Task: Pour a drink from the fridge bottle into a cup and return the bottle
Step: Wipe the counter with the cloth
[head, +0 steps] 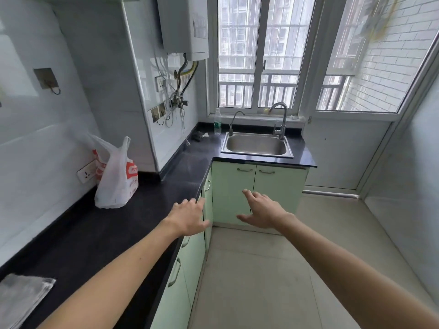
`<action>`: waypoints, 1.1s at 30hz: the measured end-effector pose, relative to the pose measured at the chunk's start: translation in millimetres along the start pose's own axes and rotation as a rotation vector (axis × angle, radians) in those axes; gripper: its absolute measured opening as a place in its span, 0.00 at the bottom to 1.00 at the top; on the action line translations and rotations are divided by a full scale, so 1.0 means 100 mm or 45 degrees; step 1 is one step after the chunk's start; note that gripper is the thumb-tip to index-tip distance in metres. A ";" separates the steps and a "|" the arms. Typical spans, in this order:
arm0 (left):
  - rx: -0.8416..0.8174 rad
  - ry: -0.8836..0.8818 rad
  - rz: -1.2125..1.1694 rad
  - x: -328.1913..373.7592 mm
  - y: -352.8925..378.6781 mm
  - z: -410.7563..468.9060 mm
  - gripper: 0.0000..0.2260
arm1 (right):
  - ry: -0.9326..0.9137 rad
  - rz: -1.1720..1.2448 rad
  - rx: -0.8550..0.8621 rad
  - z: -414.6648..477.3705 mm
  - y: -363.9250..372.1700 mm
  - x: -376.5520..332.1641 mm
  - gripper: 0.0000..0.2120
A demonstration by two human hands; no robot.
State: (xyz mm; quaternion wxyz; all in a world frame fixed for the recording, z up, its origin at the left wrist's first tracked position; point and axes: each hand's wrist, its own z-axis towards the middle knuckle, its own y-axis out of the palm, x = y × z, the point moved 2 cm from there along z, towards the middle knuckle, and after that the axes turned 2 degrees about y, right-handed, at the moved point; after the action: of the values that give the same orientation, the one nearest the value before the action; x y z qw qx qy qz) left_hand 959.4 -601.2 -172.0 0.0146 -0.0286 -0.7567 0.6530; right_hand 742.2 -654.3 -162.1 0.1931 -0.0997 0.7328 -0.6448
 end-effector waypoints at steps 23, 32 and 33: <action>0.079 -0.493 -0.178 -1.66 -0.07 1.00 0.35 | -0.537 -0.114 -0.067 2.50 0.03 -1.13 0.41; 0.047 -0.792 -0.289 -2.16 0.12 1.25 0.33 | -0.881 -0.171 -0.199 3.37 0.25 -1.78 0.41; 0.043 -0.826 -0.301 -2.19 0.13 1.26 0.32 | -0.907 -0.166 -0.218 3.44 0.28 -1.84 0.42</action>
State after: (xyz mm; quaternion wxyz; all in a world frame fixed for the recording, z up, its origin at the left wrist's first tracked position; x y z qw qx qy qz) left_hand 1170.7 -737.6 -200.4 -0.1507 0.2686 -0.7091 0.6343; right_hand 1053.1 -888.9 -193.6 0.3854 -0.3803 0.6630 -0.5170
